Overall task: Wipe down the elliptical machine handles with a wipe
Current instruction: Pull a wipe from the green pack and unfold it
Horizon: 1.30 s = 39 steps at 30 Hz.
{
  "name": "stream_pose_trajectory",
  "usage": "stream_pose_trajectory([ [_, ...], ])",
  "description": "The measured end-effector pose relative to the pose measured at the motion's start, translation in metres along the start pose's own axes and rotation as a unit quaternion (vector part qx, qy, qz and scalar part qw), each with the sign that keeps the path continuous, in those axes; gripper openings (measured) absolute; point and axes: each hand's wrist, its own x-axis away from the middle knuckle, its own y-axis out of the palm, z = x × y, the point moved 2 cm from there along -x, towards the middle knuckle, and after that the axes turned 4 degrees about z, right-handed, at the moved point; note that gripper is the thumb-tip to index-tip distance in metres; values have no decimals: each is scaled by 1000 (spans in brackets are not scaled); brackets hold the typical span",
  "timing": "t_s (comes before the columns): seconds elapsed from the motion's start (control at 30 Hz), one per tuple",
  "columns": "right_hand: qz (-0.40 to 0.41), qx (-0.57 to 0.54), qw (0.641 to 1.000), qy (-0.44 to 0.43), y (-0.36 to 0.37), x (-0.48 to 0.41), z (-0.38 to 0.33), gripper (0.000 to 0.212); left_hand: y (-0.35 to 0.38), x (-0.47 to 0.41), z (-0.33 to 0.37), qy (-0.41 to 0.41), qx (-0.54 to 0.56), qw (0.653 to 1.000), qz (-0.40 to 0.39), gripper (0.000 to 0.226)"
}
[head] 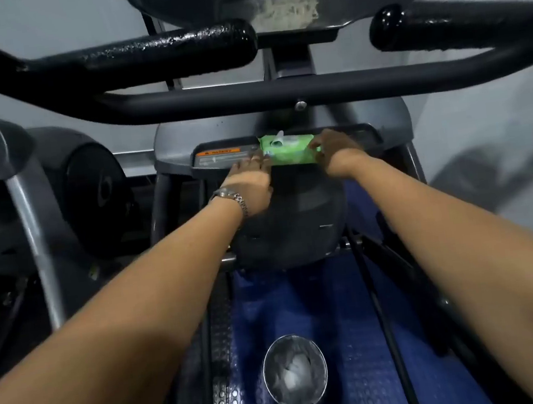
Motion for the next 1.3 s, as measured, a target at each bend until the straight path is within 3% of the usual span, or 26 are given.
stream_pose_trajectory([
  [0.33,74,-44,994,-73,-1,-27,-11,15,16,-23,-9,-6,21,1000,22,65],
  [0.63,56,-70,995,-38,-3,-36,-24,11,16,-24,-5,-7,29,999,28,68],
  [0.93,55,23,995,-75,13,-36,-29,10,14,-25,0,-4,29,999,38,69],
  [1.1,90,-69,993,-30,9,-33,-31,14,16,-25,2,-10,27,999,40,70],
  [1.3,148,-212,965,41,5,-32,-25,21,15,-25,3,-12,19,999,40,71],
])
